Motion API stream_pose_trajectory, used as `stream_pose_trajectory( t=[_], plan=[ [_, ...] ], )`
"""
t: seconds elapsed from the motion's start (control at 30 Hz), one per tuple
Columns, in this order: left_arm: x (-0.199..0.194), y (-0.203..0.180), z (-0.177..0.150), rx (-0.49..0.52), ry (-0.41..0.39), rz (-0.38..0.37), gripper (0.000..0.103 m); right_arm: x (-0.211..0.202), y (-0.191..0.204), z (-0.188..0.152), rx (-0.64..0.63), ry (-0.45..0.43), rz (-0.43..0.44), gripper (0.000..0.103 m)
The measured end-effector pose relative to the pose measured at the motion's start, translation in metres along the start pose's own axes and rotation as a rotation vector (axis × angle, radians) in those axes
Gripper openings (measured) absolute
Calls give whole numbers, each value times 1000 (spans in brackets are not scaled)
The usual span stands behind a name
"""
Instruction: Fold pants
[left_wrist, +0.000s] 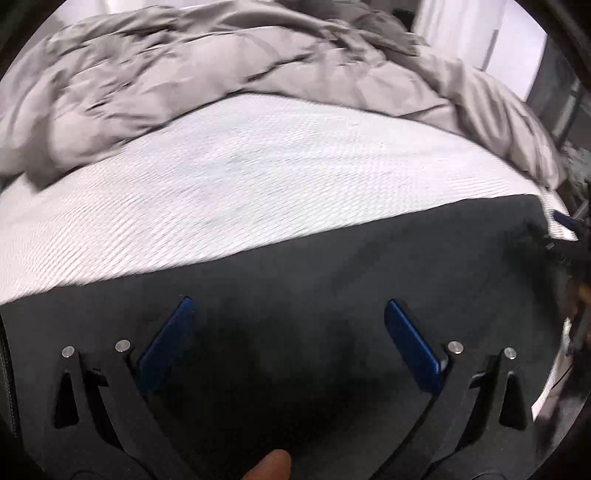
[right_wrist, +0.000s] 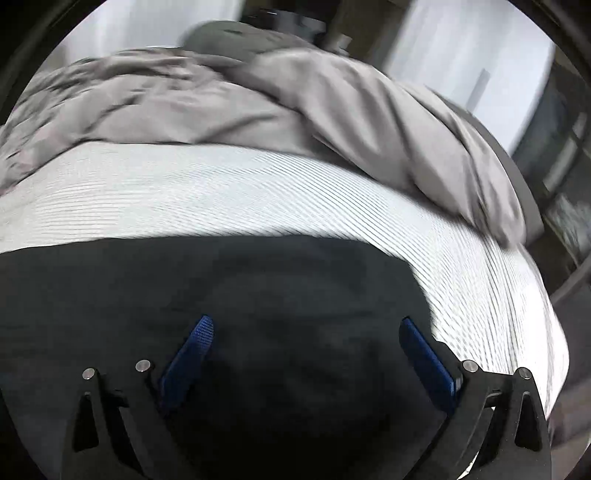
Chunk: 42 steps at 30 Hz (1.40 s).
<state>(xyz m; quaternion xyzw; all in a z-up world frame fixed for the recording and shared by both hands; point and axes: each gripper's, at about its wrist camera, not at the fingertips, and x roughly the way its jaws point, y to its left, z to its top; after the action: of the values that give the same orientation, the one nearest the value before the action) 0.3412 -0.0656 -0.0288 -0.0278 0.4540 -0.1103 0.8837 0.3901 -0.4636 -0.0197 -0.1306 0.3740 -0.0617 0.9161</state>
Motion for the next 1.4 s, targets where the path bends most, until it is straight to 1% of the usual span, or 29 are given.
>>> stream_pose_trajectory(
  t=[0.07, 0.17, 0.2, 0.23, 0.27, 0.3, 0.33, 0.37, 0.4, 0.43, 0.5, 0.57, 0.6, 0.63, 0.7, 0.73, 0.8, 0.87, 0.9, 0.93, 0.97, 1.0, 1.07, 1.1, 1.13, 1.2, 1.3, 1.37, 1.4],
  plan=[
    [19, -20, 8, 23, 26, -20, 102, 4, 38, 12, -57, 0, 96, 102],
    [50, -31, 6, 30, 95, 29, 102, 27, 96, 17, -131, 43, 234, 102],
    [55, -32, 3, 29, 98, 33, 102, 38, 115, 13, -168, 72, 247, 101],
    [54, -30, 0, 26, 90, 21, 102, 45, 125, 9, -210, 75, 214, 101],
    [51, -26, -3, 20, 81, 4, 102, 49, 124, 8, -221, 67, 220, 102],
    [47, -22, -4, 15, 75, -3, 102, 50, 112, 10, -194, 68, 240, 102],
    [44, -18, -7, 9, 67, 17, 102, 52, 98, 10, -165, 73, 176, 102],
    [42, -12, -10, 1, 65, 59, 102, 59, 69, 11, -113, 77, 49, 102],
    [42, -7, -11, -13, 66, 90, 102, 66, 44, 7, -52, 98, -36, 102],
    [42, -1, -13, -36, 62, 77, 102, 73, 12, 2, 30, 117, -104, 102],
    [39, 5, -14, -66, 54, 52, 102, 81, -40, -11, 196, 143, -121, 102],
    [36, 1, -14, -54, 50, 67, 102, 76, -68, -19, 257, 124, -186, 102],
    [30, -4, -16, -49, 47, 77, 102, 65, -74, -21, 274, 97, -163, 101],
    [24, -6, -16, -50, 37, 61, 102, 54, -75, -22, 271, 71, -147, 101],
    [3, -10, -22, -50, -3, -25, 102, 29, -69, -19, 212, 13, -106, 101],
    [-7, -17, -28, -33, -17, -63, 102, 17, -61, -20, 168, -5, -61, 101],
    [-14, -35, -38, 17, -24, -92, 102, 9, -38, -24, 65, 4, 68, 101],
    [-5, -49, -51, 85, 39, -103, 102, 14, -15, -34, -24, 30, 143, 101],
    [1, -52, -56, 100, 67, -93, 102, 27, -10, -42, -66, 67, 147, 101],
    [3, -51, -62, 113, 82, -78, 102, 41, -4, -50, -98, 115, 123, 101],
    [0, -49, -64, 119, 77, -82, 102, 47, -3, -57, -101, 133, 118, 101],
    [-7, -45, -66, 121, 69, -90, 102, 46, -14, -60, -63, 120, 144, 101],
    [-12, -25, -68, 110, 68, -9, 102, 40, -31, -62, -42, 124, 152, 96],
    [-14, -15, -72, 93, 72, 33, 102, 37, -35, -67, -56, 121, 151, 95],
    [-18, -6, -76, 65, 75, 45, 102, 37, -33, -71, -80, 127, 132, 95],
    [-30, 7, -79, 9, 55, 21, 102, 31, -29, -76, -123, 110, 92, 96],
    [-51, -5, -84, 27, 22, 0, 102, 9, -20, -74, -167, 85, 51, 97],
    [-60, -22, -87, 41, -3, -57, 102, -15, -12, -73, -138, 54, 117, 97],
    [-59, -33, -90, 49, -3, -91, 102, -24, -2, -71, -136, 40, 191, 97]
  ],
)
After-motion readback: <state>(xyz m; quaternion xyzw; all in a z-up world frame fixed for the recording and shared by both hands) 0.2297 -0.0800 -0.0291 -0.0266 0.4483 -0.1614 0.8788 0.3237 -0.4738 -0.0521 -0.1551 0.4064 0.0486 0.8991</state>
